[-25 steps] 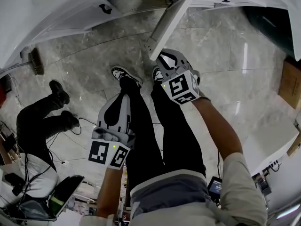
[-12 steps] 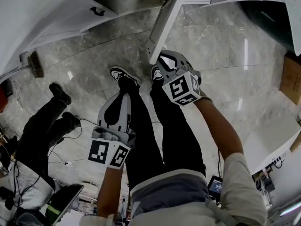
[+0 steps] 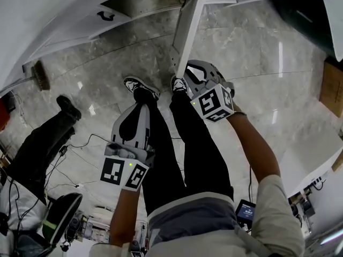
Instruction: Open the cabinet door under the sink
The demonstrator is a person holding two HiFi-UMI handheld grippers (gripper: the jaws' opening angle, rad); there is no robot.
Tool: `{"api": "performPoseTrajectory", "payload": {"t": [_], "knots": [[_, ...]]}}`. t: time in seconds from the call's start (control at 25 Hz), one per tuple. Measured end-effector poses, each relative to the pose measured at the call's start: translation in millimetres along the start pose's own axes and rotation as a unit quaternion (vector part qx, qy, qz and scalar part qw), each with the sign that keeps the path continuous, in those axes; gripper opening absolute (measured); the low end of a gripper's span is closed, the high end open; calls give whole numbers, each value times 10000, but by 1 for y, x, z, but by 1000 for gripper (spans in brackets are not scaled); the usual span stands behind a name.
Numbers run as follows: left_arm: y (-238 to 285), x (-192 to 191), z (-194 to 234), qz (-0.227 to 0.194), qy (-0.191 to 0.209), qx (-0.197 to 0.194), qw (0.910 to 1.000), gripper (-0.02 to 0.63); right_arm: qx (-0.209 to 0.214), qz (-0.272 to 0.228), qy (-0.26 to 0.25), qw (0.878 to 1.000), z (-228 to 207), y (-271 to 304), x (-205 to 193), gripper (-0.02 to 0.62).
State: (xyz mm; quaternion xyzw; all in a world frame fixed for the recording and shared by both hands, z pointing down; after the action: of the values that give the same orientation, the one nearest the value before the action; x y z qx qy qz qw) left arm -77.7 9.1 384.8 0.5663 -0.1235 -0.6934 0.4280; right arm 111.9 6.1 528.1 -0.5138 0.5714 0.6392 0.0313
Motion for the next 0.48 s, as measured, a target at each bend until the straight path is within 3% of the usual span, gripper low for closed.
{"api": "performPoseTrajectory", "payload": {"t": [0.48], "knots": [[9, -7, -24, 100, 109, -139, 9998, 2, -220, 97, -81, 9997, -11, -35, -34, 47]]}}
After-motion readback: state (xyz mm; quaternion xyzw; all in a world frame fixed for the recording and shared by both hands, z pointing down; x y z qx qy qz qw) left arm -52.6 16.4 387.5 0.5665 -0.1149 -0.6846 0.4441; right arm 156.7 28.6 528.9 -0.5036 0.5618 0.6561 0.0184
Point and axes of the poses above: the fingertips, and each gripper's own axes: y forward along the fingers, z to its left, x out of its top, the point moved 7 cm from there along -y, backward along the fingers, and after that the axes turned 15 degrees about x, right-handed, at the moved point
